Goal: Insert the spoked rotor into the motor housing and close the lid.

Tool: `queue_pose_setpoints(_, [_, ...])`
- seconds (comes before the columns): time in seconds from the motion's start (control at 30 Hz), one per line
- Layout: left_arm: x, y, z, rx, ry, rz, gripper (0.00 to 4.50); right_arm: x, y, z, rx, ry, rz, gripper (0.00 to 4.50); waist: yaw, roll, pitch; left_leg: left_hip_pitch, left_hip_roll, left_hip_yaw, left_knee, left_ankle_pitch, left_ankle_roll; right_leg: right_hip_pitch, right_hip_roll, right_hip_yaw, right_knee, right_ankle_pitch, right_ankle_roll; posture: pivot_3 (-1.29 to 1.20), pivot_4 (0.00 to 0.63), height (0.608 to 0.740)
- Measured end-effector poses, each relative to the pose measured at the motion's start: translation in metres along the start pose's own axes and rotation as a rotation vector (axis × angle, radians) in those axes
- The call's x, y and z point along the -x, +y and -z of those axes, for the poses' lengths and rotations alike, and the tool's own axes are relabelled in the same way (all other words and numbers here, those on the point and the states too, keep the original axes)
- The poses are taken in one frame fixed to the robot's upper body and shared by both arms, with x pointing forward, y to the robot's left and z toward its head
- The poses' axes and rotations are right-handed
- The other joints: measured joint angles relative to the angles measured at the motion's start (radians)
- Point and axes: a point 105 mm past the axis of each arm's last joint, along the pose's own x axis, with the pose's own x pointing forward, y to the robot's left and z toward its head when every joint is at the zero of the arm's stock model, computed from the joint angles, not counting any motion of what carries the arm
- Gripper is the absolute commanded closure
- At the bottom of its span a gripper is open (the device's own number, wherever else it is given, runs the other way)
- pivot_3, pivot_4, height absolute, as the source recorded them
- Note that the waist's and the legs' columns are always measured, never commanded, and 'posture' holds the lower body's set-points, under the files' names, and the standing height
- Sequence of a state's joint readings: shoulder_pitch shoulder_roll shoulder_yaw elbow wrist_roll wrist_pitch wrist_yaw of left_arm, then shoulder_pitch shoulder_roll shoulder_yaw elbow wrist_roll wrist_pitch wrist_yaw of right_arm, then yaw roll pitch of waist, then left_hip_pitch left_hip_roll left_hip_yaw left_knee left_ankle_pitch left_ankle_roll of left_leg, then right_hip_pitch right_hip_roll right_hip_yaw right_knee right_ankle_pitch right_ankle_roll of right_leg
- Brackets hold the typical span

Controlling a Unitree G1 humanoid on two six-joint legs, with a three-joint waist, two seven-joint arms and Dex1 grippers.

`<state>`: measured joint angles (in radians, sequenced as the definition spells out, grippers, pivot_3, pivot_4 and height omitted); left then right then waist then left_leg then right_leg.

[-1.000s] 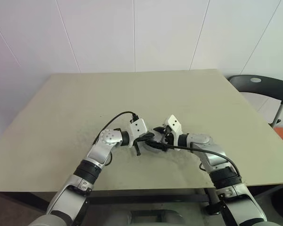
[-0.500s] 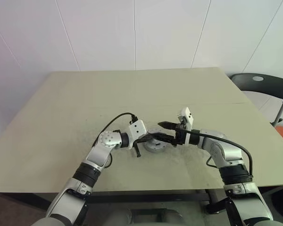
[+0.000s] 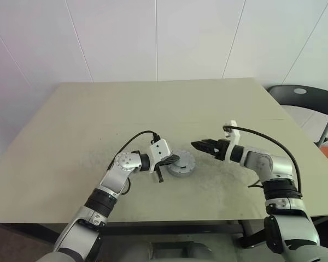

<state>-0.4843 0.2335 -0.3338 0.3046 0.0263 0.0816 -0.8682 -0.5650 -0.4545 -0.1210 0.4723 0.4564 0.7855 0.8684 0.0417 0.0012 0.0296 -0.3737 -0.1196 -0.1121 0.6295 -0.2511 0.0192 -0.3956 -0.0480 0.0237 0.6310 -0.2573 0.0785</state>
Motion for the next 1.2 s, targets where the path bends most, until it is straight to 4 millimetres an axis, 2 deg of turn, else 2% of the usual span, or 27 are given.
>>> queue_pose_setpoints(0.17, [0.000, 0.000, 0.001, 0.000, 0.001, -0.003, 4.50, 0.013, -0.008, 0.023, -0.129, 0.102, 0.006, 0.04, -0.001, 0.000, 0.000, 0.000, 0.000, 0.000, 0.001, 0.000, 0.000, 0.000, 0.000, 0.000, 0.000, 0.000, 0.000, 0.00, 0.000, 0.740])
queue_pose_setpoints(0.37, [0.000, 0.002, 0.001, -0.016, 0.004, 0.002, 4.50, 0.014, -0.001, 0.026, -0.174, 0.134, -0.029, 0.04, -0.001, 0.001, -0.001, 0.001, 0.000, 0.000, 0.001, 0.000, 0.000, 0.001, 0.000, 0.000, 0.000, 0.000, 0.000, 0.00, 0.000, 0.740])
queue_pose_setpoints(0.5, [0.002, 0.006, 0.001, -0.031, 0.015, 0.007, 4.50, 0.010, 0.011, 0.031, -0.230, 0.160, -0.084, 0.04, -0.003, 0.001, -0.001, 0.001, 0.000, 0.000, 0.001, 0.000, 0.000, 0.001, 0.000, 0.000, 0.001, 0.000, 0.000, 0.00, 0.000, 0.740])
queue_pose_setpoints(0.63, [0.005, 0.009, 0.002, -0.038, 0.030, 0.010, 4.50, 0.000, 0.030, 0.040, -0.276, 0.202, -0.165, 0.04, -0.004, 0.001, -0.001, 0.001, 0.001, 0.000, 0.001, 0.000, 0.000, 0.000, 0.001, 0.000, 0.001, 0.000, 0.000, 0.00, 0.000, 0.740])
queue_pose_setpoints(0.77, [0.010, 0.014, 0.005, -0.048, 0.051, 0.002, 4.50, -0.006, 0.040, 0.044, -0.308, 0.225, -0.189, 0.04, -0.005, 0.002, -0.001, 0.001, 0.001, 0.000, 0.001, 0.000, 0.000, 0.000, 0.001, 0.000, 0.001, 0.000, 0.000, 0.00, 0.000, 0.740])
queue_pose_setpoints(1.03, [0.022, 0.031, 0.012, -0.053, 0.094, -0.038, 4.50, -0.041, 0.074, 0.052, -0.466, 0.241, -0.276, 0.04, -0.017, 0.002, -0.001, 0.000, 0.002, 0.001, 0.000, 0.000, 0.000, -0.003, 0.002, 0.000, 0.003, 0.001, 0.000, 0.00, 0.000, 0.740])
queue_pose_setpoints(1.13, [0.023, 0.033, 0.012, -0.053, 0.097, -0.048, 4.50, -0.050, 0.081, 0.054, -0.488, 0.241, -0.286, 0.61, -0.025, 0.002, -0.001, 0.000, 0.001, 0.001, 0.001, 0.000, 0.000, -0.002, 0.001, 0.000, 0.003, 0.001, 0.000, 0.00, 0.000, 0.740])
queue_pose_setpoints(1.2, [0.025, 0.036, 0.013, -0.051, 0.101, -0.063, 4.50, -0.054, 0.082, 0.054, -0.501, 0.223, -0.287, 1.18, -0.028, 0.002, -0.001, 0.000, 0.001, 0.001, 0.001, 0.000, 0.000, -0.002, 0.001, 0.001, 0.003, 0.001, 0.000, 0.00, 0.000, 0.740])
